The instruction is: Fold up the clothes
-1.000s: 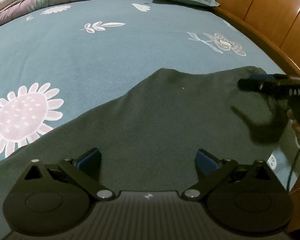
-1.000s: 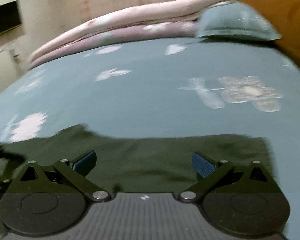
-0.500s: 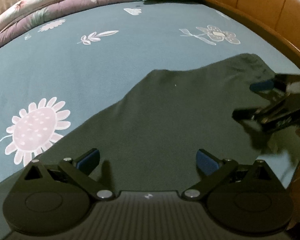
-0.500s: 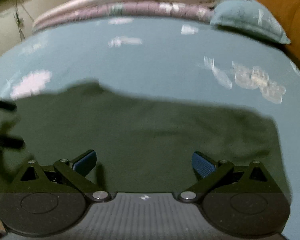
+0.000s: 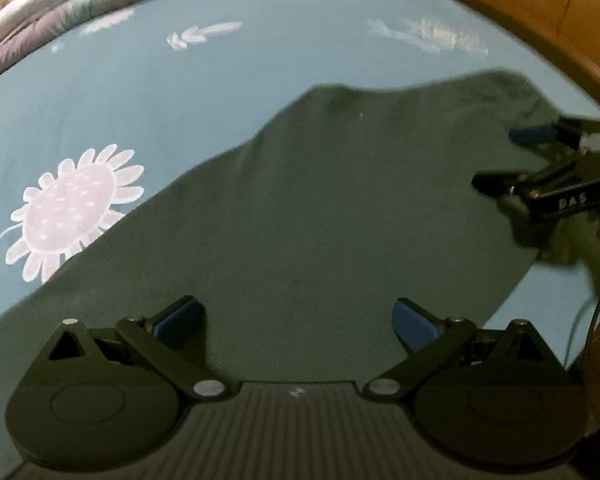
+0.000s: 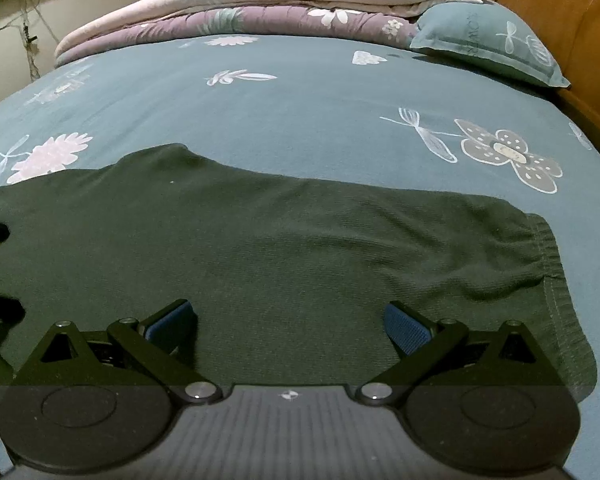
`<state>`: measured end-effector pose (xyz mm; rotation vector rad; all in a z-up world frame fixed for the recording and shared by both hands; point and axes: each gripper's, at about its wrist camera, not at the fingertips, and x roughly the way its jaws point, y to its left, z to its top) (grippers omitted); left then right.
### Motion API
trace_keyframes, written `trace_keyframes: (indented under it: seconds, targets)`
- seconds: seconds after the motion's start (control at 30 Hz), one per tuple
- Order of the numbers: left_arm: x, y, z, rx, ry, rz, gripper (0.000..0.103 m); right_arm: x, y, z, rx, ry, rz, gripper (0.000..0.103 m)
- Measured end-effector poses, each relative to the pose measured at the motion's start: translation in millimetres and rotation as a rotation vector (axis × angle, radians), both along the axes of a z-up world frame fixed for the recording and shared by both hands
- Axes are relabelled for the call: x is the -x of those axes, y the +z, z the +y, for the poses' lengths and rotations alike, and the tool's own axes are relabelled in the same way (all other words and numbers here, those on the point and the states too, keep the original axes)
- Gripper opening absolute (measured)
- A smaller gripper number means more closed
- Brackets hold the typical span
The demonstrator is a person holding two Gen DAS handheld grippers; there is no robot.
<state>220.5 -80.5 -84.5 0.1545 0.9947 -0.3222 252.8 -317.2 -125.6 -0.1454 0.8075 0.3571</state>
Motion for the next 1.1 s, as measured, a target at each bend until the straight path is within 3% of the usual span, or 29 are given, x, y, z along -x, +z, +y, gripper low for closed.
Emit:
trace_keyframes:
  seconds: [0.23,0.47,0.57,0.77,0.87,1.0,1.1]
  targets:
    - [4,10,11,0.007,0.010,-0.022,0.102,-3,1,4,0.022,-0.005,0.014,0.103]
    - [19,24,75,0.022,0.080,-0.070,0.102,0,14,9,0.011,-0.060,0.046,0.103]
    - [16,15,102,0.039,0.101,-0.075,0.102,11,26,18,0.015,-0.080,0.037,0.103]
    - [-9,-4,136,0.130,0.112,-0.115,0.102,46,57,53,0.092,-0.121,-0.012,0.103]
    - [-16,-1,143,0.159,0.056,-0.125,0.102,62,67,76,0.120,-0.146,-0.024,0.103]
    - [8,16,168,0.191,-0.001,-0.157,0.102,75,76,120,0.119,-0.113,-0.032,0.103]
    - [39,18,200,0.203,0.018,-0.153,0.102,76,78,155,0.119,-0.045,-0.027,0.103]
